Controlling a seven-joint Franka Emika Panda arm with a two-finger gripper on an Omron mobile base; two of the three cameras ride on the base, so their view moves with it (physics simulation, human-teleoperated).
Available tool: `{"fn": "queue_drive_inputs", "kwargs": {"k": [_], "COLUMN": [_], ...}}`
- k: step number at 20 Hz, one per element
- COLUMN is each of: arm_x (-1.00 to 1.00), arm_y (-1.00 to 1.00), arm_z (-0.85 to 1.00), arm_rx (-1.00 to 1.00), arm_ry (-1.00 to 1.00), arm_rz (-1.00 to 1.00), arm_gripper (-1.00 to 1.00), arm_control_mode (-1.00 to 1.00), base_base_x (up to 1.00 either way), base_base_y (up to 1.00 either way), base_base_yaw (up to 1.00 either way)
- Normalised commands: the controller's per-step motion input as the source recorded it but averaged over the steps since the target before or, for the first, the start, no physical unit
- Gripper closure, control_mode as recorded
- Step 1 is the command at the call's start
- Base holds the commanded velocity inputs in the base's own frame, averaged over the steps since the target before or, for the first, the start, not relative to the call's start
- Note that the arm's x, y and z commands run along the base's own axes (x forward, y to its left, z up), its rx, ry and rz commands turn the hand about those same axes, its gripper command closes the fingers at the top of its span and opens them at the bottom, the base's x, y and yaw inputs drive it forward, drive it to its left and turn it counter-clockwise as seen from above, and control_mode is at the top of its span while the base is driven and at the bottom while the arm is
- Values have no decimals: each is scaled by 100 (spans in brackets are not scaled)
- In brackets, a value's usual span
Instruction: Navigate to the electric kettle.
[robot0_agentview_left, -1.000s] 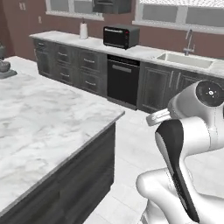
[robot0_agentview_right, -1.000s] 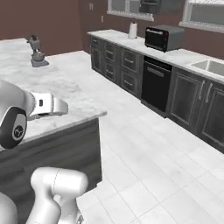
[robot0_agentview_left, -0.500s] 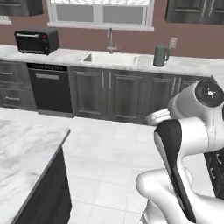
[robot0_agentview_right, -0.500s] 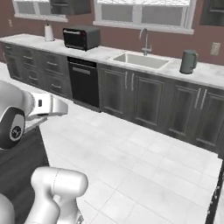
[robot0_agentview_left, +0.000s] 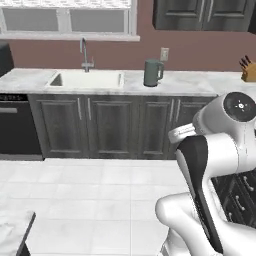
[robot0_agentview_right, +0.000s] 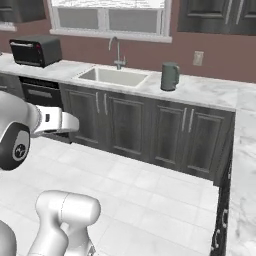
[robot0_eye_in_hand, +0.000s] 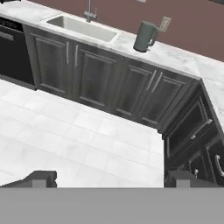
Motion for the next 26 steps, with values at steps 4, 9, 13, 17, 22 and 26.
{"fn": "queue_drive_inputs", "kwargs": {"k": [4, 9, 13, 17, 22, 26], "arm_x": [0, 0, 0, 0, 0, 0], "arm_y": [0, 0, 0, 0, 0, 0], "arm_z": [0, 0, 0, 0, 0, 0], "arm_rx": [0, 0, 0, 0, 0, 0], "arm_ry": [0, 0, 0, 0, 0, 0], "arm_rz": [0, 0, 0, 0, 0, 0], "arm_gripper": [-100, -100, -100, -100, -100, -100], "arm_control_mode": [100, 100, 100, 100, 100, 100], "base_base_x": [100, 100, 100, 100, 100, 100], "base_base_y": [0, 0, 3, 15, 19, 36], "base_base_yaw": [-32, -21, -18, -14, -11, -5]}}
